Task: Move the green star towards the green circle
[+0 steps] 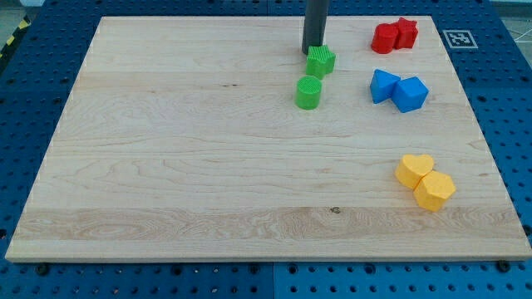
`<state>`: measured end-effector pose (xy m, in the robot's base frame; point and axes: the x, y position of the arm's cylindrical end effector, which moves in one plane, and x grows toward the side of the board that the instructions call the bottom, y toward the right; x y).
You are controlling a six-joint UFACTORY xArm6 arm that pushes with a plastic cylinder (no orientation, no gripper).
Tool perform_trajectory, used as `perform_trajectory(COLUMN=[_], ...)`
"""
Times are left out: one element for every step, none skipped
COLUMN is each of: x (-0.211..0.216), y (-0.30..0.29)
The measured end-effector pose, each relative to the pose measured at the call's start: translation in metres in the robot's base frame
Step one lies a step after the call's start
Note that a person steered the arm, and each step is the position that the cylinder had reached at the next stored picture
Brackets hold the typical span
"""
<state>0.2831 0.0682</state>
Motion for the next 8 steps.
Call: perform_trajectory(x=[-0.005,0.003,-0.001,-0.007,-0.007,0.003,0.016,0.025], y=[0.0,0.007,0.011,0.037,0.062,0.058,0.037,0.018])
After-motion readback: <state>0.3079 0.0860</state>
